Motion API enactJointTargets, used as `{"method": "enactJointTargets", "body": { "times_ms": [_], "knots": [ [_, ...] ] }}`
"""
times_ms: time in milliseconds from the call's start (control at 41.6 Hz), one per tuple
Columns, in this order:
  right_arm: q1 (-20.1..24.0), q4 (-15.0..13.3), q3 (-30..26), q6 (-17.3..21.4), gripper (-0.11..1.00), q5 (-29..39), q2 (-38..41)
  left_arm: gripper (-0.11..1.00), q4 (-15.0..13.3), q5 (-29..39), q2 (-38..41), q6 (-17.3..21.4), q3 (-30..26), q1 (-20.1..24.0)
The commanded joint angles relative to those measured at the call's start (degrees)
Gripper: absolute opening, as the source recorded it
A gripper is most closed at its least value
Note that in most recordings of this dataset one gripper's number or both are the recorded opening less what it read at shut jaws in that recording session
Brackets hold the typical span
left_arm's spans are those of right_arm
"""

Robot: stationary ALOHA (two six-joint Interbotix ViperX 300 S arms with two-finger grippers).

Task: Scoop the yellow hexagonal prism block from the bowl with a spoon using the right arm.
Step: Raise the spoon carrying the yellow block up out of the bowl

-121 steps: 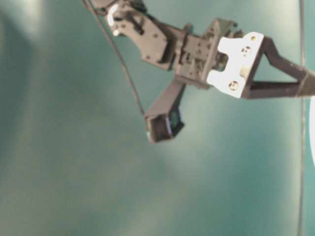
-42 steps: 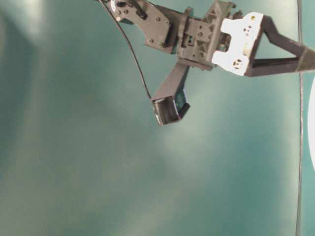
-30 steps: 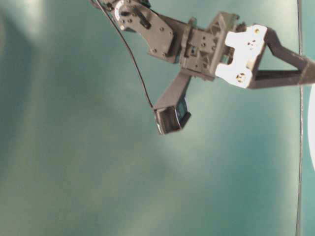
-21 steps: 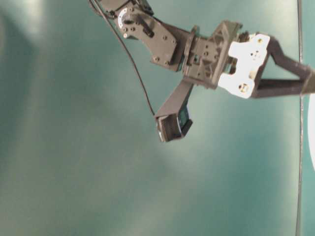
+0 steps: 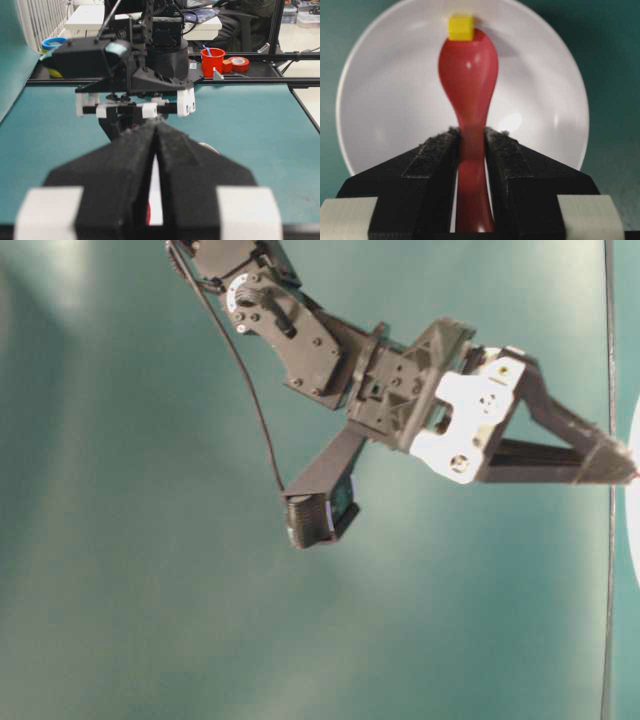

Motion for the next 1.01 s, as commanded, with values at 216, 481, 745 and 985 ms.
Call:
{"method": "enactJointTargets", "body": {
  "times_ms": [216, 481, 745, 985],
  "knots": [
    [0.1, -0.9, -1.3, -0.1, 0.23, -0.6, -2.5, 0.00, 0.1, -0.3, 0.3, 0.0, -1.1, 0.1],
    [0.1, -1.1, -1.1, -0.1, 0.23, -3.1, -2.6, 0.00, 0.2, -0.2, 0.3, 0.1, -1.1, 0.2],
    [0.4, -1.1, -0.4, 0.0, 0.23, -4.0, -3.4, 0.00, 0.2, -0.3, 0.3, 0.1, -1.1, 0.2],
    [1.7, -1.1, 1.9, 0.3, 0.23, -5.3, -7.3, 0.00, 0.2, -0.3, 0.3, 0.1, -1.1, 0.2]
  ]
}}
